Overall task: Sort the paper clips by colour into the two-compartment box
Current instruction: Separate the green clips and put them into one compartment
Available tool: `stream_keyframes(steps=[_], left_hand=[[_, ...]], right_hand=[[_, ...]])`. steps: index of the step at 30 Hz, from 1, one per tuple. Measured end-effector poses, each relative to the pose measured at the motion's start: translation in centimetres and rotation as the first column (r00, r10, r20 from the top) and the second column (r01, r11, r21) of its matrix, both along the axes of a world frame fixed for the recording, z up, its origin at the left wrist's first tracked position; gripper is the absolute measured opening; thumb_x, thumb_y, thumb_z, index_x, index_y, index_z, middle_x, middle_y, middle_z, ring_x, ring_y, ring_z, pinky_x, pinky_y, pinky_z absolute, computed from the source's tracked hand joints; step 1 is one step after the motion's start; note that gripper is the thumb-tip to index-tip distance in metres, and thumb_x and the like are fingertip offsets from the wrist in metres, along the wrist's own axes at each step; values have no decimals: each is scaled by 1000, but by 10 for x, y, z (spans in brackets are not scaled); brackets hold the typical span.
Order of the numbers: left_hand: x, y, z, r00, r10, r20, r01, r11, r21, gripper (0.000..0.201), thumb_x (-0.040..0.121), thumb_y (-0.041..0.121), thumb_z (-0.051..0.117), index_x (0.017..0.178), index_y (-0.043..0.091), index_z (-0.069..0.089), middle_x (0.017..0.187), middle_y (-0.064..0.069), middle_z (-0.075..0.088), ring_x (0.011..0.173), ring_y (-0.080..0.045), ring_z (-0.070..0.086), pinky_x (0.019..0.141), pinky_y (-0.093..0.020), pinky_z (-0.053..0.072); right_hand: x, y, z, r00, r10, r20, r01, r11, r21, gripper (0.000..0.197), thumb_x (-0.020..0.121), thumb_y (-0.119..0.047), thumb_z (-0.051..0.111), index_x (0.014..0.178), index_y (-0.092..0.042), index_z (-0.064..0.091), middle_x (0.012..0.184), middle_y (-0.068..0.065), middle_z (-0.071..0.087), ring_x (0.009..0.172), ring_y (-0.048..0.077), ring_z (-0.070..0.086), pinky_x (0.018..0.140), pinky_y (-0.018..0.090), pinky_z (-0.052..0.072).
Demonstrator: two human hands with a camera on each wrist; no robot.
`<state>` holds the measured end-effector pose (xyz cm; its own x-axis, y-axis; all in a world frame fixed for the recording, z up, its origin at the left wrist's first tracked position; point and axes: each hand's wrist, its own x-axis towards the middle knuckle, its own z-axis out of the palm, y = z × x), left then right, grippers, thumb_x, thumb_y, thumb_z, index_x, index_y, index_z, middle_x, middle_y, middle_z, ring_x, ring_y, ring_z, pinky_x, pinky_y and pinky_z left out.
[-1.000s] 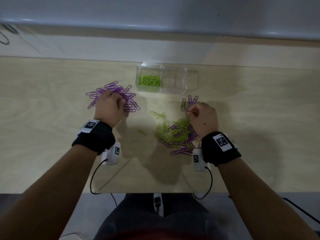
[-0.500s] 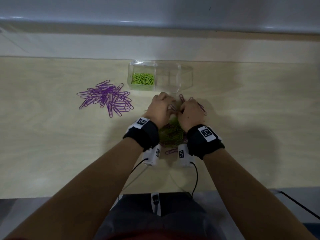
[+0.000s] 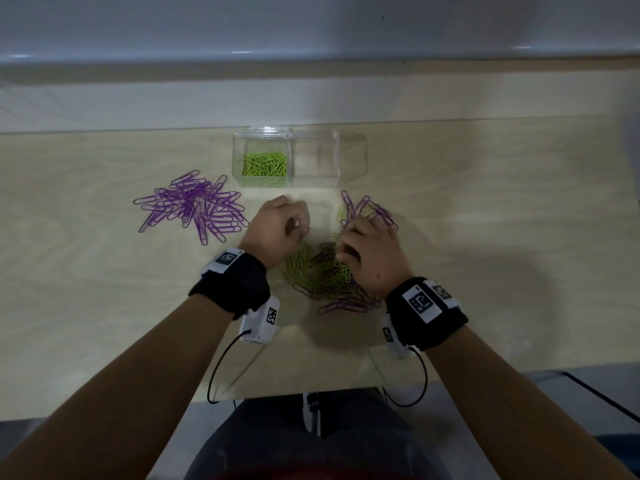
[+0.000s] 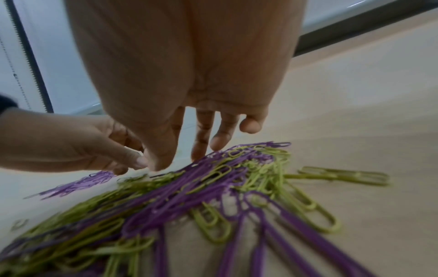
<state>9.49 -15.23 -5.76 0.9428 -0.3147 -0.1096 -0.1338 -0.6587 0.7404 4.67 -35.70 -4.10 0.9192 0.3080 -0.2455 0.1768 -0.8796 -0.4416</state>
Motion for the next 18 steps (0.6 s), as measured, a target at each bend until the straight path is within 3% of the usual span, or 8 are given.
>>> stream_keyframes(steps=[2,4,6,8,12,15,17,18], left_hand=[[-4,-2,5,999,-35,0,35,999,-20,10,75,7,70,76,14,64,86,0,54,78,-16,54,74,-26,46],[-10,-10,8,993,-119,-20,119,993,-13,11,75,10,73,83,14,65,90,2,54,83,-12,51,74,-17,41],[-13,-18,8,982,-185,-49,186,982,30,17,76,16,74,90,12,66,97,-1,56,93,-14,49,80,-20,38],[-14,-24,5,972,-220,-80,224,974,44,16,75,17,75,86,12,65,99,-4,54,96,-19,49,83,-26,40],[-14,-25,8,965,-231,-122,238,970,45,13,75,12,74,75,13,61,90,-2,49,89,-19,46,80,-29,40],[-14,-16,21,988,-107,-110,97,990,-101,14,76,7,73,72,11,60,76,12,52,76,-6,49,74,-19,40],[-12,-1,29,986,67,-150,-97,975,-198,20,78,7,72,70,17,57,72,16,57,67,5,54,64,-7,40],[-10,9,29,972,176,-158,-205,960,-193,22,79,9,71,70,21,55,73,14,60,65,6,55,62,-7,41]], right_hand=[[0,-6,3,999,-7,-33,8,999,34,10,83,-17,57,89,-23,64,104,-3,52,103,23,43,85,39,34],[9,-11,7,995,-100,-15,101,994,46,22,80,-7,54,89,-23,66,102,-2,55,102,24,46,82,35,32],[27,-17,9,978,-200,59,200,980,14,26,81,-4,50,90,-22,66,100,1,56,98,27,49,80,37,37],[47,-19,10,964,-250,86,253,967,-24,27,84,-6,50,96,-23,66,102,3,55,98,28,50,81,39,39],[76,-18,10,987,-160,11,160,975,-156,23,82,-8,56,95,-27,62,106,2,48,101,27,46,85,39,35],[84,-18,11,997,-72,-17,68,979,-194,10,82,-12,59,86,-22,59,104,4,45,101,28,43,83,38,32],[85,-19,11,998,-27,-56,15,981,-191,6,83,-15,60,84,-19,58,104,3,43,102,27,41,82,36,30],[84,-20,10,997,-15,-73,2,983,-181,5,83,-16,61,84,-19,58,103,3,44,102,27,42,82,36,32]])
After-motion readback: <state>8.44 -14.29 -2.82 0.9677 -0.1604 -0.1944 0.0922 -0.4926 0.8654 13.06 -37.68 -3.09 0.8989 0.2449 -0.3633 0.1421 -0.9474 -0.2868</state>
